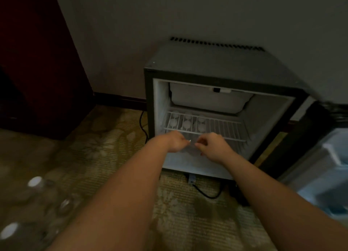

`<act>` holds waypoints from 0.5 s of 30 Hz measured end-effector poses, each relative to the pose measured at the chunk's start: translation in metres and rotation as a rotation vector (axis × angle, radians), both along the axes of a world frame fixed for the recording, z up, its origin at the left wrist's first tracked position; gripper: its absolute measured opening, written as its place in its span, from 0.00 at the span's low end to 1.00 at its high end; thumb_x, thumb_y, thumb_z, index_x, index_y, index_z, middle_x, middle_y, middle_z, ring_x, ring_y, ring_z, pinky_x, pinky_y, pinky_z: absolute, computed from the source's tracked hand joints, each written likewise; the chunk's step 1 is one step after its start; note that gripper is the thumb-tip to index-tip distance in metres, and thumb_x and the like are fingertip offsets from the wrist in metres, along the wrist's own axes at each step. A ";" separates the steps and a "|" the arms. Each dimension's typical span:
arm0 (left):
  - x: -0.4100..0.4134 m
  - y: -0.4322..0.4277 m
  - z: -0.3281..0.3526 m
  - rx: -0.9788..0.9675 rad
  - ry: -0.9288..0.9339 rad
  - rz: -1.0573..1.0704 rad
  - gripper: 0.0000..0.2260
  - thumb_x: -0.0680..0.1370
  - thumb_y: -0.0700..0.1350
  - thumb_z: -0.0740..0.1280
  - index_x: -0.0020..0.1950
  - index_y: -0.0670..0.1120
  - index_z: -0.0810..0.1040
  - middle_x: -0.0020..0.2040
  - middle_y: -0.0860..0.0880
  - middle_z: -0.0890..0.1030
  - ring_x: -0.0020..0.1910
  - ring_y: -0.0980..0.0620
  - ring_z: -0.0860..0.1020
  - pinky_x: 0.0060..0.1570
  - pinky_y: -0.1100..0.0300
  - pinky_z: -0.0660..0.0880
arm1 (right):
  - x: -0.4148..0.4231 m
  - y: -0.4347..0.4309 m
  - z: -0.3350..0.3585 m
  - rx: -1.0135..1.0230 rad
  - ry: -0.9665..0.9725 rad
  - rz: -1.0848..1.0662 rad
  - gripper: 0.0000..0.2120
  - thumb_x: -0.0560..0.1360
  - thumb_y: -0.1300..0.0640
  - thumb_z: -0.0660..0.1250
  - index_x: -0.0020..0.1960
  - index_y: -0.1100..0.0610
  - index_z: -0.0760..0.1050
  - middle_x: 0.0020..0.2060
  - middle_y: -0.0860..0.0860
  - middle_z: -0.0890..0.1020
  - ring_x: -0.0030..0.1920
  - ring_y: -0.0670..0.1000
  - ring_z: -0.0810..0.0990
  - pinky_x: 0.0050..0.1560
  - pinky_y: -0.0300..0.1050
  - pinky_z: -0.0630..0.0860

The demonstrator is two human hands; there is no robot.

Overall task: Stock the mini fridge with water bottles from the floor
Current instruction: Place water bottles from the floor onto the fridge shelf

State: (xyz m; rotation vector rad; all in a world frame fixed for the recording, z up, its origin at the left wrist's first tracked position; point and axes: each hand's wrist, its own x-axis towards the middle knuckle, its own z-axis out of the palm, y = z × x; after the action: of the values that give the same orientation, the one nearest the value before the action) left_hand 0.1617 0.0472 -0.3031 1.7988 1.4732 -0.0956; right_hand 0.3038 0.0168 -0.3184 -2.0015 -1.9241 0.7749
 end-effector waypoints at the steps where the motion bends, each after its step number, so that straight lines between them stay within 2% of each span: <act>1: -0.008 -0.007 0.012 0.026 0.037 -0.016 0.20 0.82 0.51 0.55 0.67 0.40 0.71 0.65 0.41 0.73 0.61 0.43 0.74 0.58 0.55 0.70 | -0.008 -0.007 0.012 -0.007 -0.018 0.031 0.10 0.77 0.55 0.64 0.53 0.60 0.79 0.49 0.58 0.83 0.50 0.56 0.81 0.54 0.49 0.78; 5: -0.050 -0.038 0.055 0.106 0.087 -0.027 0.17 0.81 0.50 0.56 0.61 0.40 0.75 0.56 0.41 0.77 0.48 0.48 0.73 0.48 0.56 0.69 | -0.046 -0.032 0.063 -0.004 -0.113 0.180 0.12 0.77 0.55 0.64 0.58 0.59 0.78 0.55 0.57 0.81 0.56 0.54 0.79 0.55 0.48 0.75; 10: -0.119 -0.090 0.093 0.143 0.114 0.052 0.19 0.80 0.52 0.57 0.66 0.44 0.73 0.63 0.45 0.75 0.59 0.47 0.74 0.58 0.53 0.70 | -0.105 -0.067 0.114 0.002 -0.151 0.326 0.12 0.77 0.56 0.64 0.58 0.59 0.77 0.56 0.56 0.81 0.54 0.54 0.80 0.54 0.47 0.76; 13: -0.167 -0.125 0.101 0.165 0.144 0.095 0.19 0.80 0.52 0.58 0.67 0.44 0.73 0.61 0.45 0.76 0.53 0.48 0.76 0.57 0.54 0.72 | -0.146 -0.092 0.133 -0.002 -0.202 0.443 0.12 0.78 0.55 0.63 0.59 0.59 0.77 0.56 0.55 0.80 0.53 0.53 0.80 0.51 0.45 0.74; 15: -0.202 -0.151 0.104 0.177 0.171 0.122 0.18 0.80 0.52 0.59 0.65 0.45 0.74 0.58 0.44 0.77 0.53 0.47 0.77 0.58 0.53 0.72 | -0.177 -0.109 0.140 -0.027 -0.185 0.492 0.11 0.78 0.55 0.63 0.58 0.58 0.77 0.56 0.55 0.80 0.51 0.52 0.79 0.49 0.44 0.75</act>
State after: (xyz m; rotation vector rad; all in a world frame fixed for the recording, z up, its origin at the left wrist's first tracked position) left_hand -0.0405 -0.1042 -0.1989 1.8731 1.7571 -0.0604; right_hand 0.1265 -0.0924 -0.1786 -1.6759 -2.5758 0.7415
